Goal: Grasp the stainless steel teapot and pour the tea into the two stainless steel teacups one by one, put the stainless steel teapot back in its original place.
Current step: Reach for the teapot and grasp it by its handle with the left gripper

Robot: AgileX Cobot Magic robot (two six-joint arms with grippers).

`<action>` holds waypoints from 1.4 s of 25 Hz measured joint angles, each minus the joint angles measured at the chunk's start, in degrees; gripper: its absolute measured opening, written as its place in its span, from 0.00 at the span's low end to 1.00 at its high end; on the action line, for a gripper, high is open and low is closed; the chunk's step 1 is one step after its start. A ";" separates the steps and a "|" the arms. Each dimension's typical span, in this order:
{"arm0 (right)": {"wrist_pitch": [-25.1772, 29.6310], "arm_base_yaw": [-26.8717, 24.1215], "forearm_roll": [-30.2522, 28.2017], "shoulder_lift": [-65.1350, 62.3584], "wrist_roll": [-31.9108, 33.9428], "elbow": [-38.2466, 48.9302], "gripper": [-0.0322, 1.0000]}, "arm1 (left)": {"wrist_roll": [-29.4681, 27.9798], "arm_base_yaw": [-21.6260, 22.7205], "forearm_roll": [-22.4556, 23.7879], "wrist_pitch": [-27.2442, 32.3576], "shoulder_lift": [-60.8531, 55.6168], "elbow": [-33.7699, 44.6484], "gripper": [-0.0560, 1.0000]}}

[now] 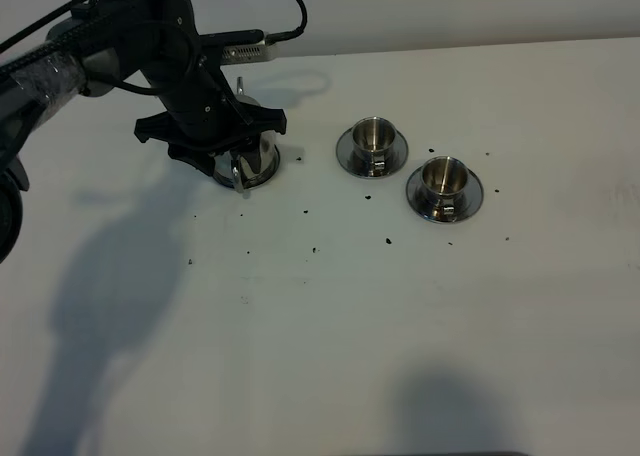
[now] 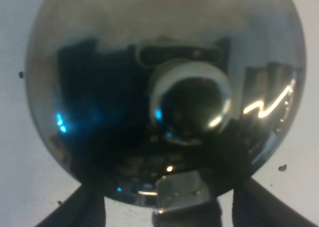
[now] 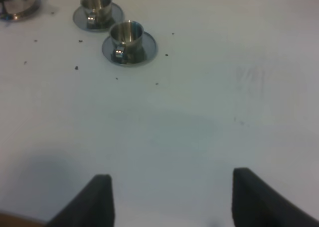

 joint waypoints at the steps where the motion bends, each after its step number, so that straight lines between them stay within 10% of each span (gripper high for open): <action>1: 0.00 0.00 0.00 0.00 0.00 0.00 0.52 | 0.00 0.00 -0.14 0.00 0.08 0.00 0.60; 35: 0.00 0.00 0.00 0.00 0.00 0.00 0.52 | -0.49 0.00 -1.97 -3.96 0.40 0.00 0.51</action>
